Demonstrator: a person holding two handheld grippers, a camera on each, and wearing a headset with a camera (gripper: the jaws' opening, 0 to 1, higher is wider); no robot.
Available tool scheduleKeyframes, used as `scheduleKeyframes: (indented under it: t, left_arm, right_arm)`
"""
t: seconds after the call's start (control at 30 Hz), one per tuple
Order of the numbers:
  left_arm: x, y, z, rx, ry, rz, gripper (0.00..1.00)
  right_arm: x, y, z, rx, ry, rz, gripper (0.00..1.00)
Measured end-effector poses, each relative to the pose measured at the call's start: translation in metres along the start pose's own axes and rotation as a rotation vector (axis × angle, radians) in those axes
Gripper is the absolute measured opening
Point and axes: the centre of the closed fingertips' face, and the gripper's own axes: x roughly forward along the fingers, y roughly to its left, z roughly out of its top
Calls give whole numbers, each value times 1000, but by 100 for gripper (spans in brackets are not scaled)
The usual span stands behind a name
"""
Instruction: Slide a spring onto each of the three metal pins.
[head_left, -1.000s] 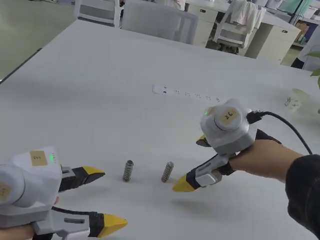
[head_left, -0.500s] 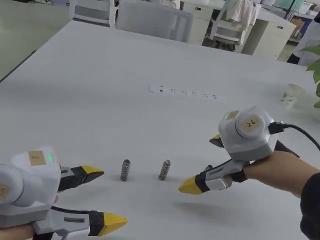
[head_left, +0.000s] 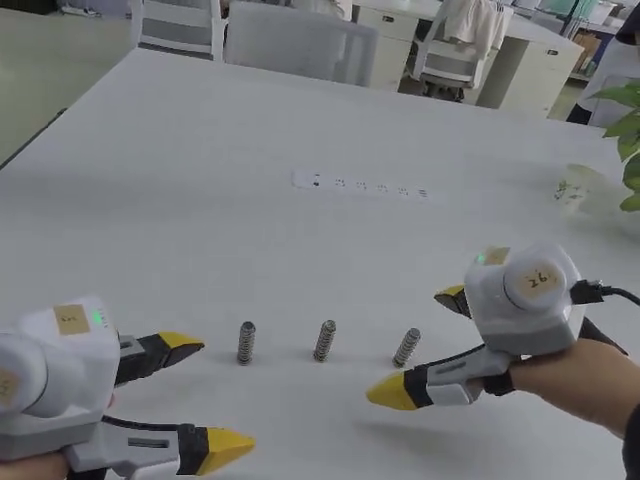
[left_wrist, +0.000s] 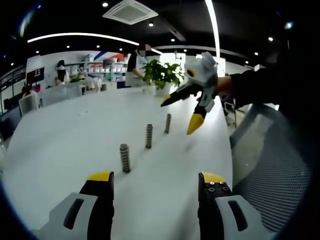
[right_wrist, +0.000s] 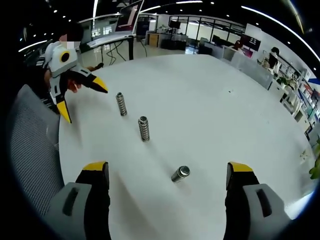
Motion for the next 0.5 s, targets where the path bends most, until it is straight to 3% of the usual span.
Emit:
scheduleKeyframes:
  t: [0.5]
  left_arm:
    - [-1, -2, 0, -7, 1, 7, 66]
  right_arm:
    - [-12, 15, -15, 47, -95, 25, 98]
